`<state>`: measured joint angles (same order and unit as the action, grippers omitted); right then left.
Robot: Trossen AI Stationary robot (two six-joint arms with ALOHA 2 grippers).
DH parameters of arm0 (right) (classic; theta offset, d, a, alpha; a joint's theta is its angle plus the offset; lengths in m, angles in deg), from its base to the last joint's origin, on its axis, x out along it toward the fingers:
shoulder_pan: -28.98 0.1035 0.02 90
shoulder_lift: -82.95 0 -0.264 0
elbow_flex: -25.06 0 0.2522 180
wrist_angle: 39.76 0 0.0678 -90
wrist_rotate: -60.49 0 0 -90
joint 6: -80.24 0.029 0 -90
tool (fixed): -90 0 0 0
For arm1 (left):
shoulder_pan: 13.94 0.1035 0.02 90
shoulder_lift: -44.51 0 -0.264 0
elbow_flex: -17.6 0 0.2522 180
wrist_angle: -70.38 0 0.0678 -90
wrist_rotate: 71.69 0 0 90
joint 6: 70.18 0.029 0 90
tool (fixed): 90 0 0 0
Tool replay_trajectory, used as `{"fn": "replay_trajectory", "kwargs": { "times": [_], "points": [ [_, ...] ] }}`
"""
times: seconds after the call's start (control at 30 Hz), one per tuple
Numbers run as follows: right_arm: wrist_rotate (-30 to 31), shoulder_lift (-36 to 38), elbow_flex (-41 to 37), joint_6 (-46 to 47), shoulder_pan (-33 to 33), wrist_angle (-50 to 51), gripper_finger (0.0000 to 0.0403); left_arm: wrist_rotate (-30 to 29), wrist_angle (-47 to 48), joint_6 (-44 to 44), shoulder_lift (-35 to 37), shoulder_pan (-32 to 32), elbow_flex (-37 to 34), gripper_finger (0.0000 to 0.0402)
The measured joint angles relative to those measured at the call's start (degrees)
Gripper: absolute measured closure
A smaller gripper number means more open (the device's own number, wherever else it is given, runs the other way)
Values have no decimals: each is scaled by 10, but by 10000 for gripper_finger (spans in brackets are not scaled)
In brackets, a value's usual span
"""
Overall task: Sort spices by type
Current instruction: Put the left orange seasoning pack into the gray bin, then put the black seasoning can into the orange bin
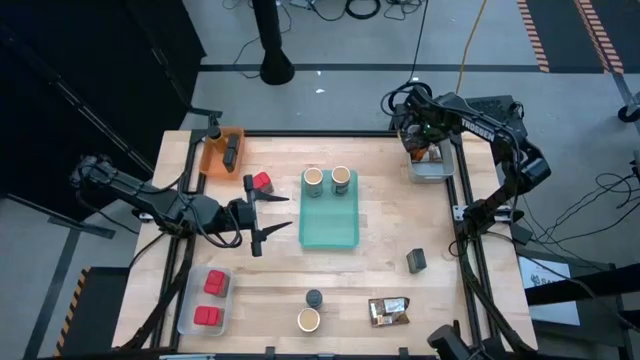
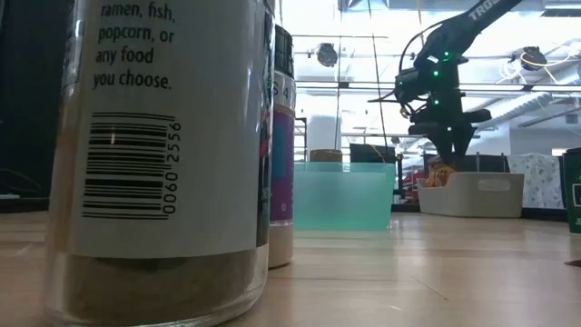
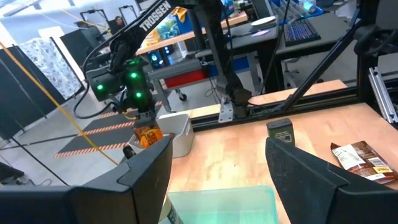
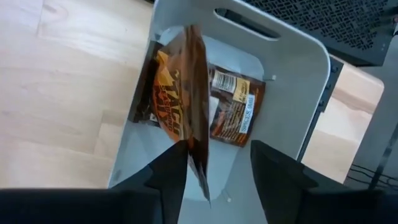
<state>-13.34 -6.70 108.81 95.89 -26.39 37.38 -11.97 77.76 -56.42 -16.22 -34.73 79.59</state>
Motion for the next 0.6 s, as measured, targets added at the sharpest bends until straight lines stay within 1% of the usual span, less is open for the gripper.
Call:
{"fn": "replay_trajectory", "kwargs": {
  "times": [0.17, 0.37, 0.5, 0.6],
  "points": [
    [0, 25, 0, 14, 3, 37, 240, 0, 0, 0, 0, 0, 0, 144],
    [-1, 103, 0, 26, 4, 45, 240, 0, 0, 0, 0, 1, 0, 144],
    [-40, 171, 0, 47, 28, 46, 241, 0, 0, 0, 0, 1, 0, 144],
    [-92, 218, 0, 67, 86, 44, 241, 0, 1, -7, 0, 1, 0, 144]
  ]
}}
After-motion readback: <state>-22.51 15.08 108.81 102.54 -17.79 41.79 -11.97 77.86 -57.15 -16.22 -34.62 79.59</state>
